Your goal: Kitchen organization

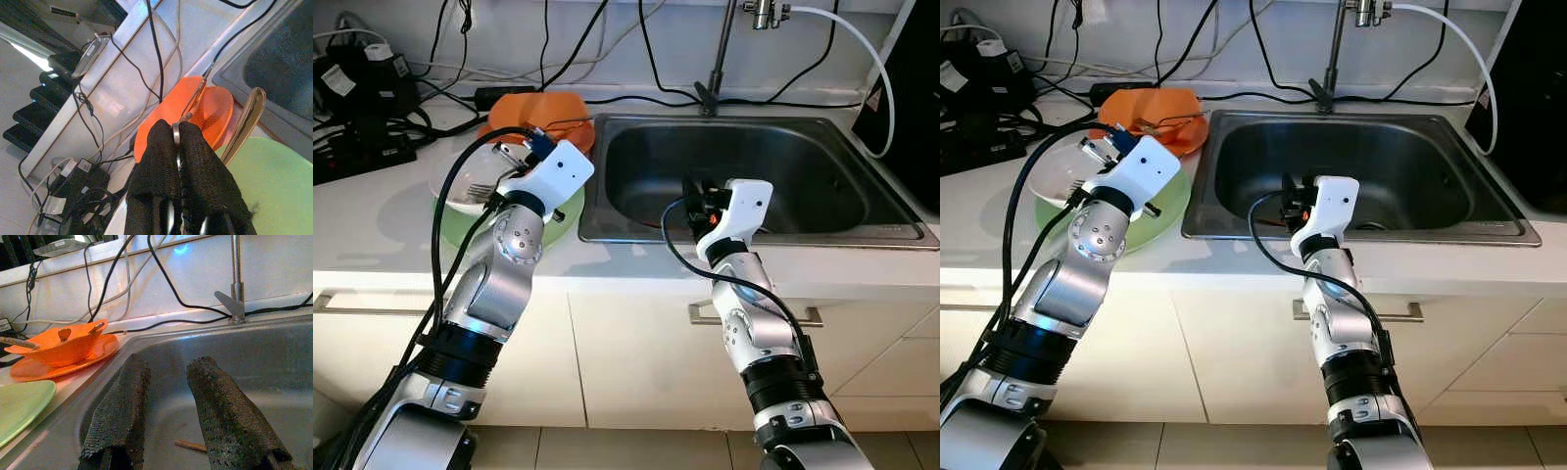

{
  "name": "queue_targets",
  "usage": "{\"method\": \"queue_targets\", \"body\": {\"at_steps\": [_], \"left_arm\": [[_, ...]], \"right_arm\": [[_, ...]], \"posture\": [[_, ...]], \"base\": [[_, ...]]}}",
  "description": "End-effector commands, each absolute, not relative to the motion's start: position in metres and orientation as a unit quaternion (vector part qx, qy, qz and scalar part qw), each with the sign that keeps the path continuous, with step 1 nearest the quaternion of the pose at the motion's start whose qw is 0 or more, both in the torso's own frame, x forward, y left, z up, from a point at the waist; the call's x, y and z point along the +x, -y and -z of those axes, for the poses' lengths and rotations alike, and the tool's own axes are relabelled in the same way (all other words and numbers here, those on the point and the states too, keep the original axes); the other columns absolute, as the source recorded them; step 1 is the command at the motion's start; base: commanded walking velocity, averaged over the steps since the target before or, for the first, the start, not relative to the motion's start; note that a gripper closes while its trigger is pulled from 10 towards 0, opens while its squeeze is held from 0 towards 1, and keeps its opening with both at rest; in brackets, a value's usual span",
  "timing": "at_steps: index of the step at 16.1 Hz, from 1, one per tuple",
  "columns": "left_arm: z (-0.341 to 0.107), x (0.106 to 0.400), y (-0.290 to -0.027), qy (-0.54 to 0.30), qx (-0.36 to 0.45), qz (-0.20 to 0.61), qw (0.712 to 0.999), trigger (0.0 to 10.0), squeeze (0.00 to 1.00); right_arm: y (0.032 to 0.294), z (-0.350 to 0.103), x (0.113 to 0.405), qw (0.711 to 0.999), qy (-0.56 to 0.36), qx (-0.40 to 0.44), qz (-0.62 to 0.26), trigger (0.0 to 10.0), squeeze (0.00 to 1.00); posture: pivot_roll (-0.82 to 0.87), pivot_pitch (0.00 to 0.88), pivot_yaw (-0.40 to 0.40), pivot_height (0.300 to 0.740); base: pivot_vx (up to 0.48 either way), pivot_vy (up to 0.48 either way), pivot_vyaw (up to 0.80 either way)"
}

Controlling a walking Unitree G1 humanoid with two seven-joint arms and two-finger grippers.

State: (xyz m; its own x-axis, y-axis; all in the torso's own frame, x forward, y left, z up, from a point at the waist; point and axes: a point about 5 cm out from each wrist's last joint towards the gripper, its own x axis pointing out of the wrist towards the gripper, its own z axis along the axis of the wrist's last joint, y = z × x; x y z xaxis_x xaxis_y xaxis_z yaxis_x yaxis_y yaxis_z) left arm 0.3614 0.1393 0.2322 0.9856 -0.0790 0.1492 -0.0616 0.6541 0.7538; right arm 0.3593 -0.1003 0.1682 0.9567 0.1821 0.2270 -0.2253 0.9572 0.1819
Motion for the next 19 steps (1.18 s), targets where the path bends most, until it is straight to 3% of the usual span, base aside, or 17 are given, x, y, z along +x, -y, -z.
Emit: {"method": "queue_targets", "body": {"at_steps": [1,5,9,10,11,13,15,19], "left_arm": [[-0.242,0.361,-0.139,0.105,0.408,-0.005,0.907,0.0,0.0],[-0.246,0.361,-0.141,0.113,0.409,-0.011,0.905,0.0,0.0],[-0.276,0.351,-0.12,0.234,0.379,-0.006,0.895,0.0,0.0],[-0.285,0.345,-0.114,0.268,0.359,0.002,0.894,2.0,0.0],[-0.292,0.34,-0.108,0.296,0.341,0.013,0.892,10.0,0.0],[-0.299,0.334,-0.101,0.329,0.325,0.029,0.886,10.0,0.0],[-0.319,0.315,-0.081,0.417,0.263,0.08,0.866,10.0,0.0],[-0.318,0.308,-0.061,0.395,0.084,0.178,0.898,10.0,0.0]], "right_arm": [[0.101,-0.168,0.36,0.984,0.101,0.107,-0.102,10.0,0.0],[0.101,-0.167,0.36,0.984,0.1,0.108,-0.103,10.0,0.0],[0.101,-0.167,0.359,0.984,0.101,0.108,-0.104,10.0,0.0],[0.101,-0.167,0.36,0.984,0.1,0.108,-0.104,10.0,0.0],[0.1,-0.167,0.36,0.984,0.1,0.108,-0.104,10.0,0.0],[0.1,-0.167,0.36,0.983,0.101,0.109,-0.103,10.0,0.0],[0.1,-0.169,0.36,0.983,0.106,0.111,-0.103,10.0,0.0],[0.104,-0.172,0.361,0.984,0.115,0.091,-0.098,10.0,0.0]], "posture": [[0.02,0.016,-0.012,0.74],[0.02,0.015,-0.013,0.74],[0.02,0.015,-0.015,0.74],[0.02,0.014,-0.016,0.74],[0.02,0.014,-0.015,0.74],[0.02,0.012,-0.013,0.74],[0.03,0.009,-0.011,0.74],[0.02,0.006,-0.004,0.74]], "base": [[0.0,0.0,0.0],[0.0,0.0,0.0],[0.0,0.0,0.0],[0.0,0.0,0.0],[0.0,0.0,0.0],[0.0,0.0,0.0],[0.0,0.0,0.0],[0.0,0.0,0.0]]}}
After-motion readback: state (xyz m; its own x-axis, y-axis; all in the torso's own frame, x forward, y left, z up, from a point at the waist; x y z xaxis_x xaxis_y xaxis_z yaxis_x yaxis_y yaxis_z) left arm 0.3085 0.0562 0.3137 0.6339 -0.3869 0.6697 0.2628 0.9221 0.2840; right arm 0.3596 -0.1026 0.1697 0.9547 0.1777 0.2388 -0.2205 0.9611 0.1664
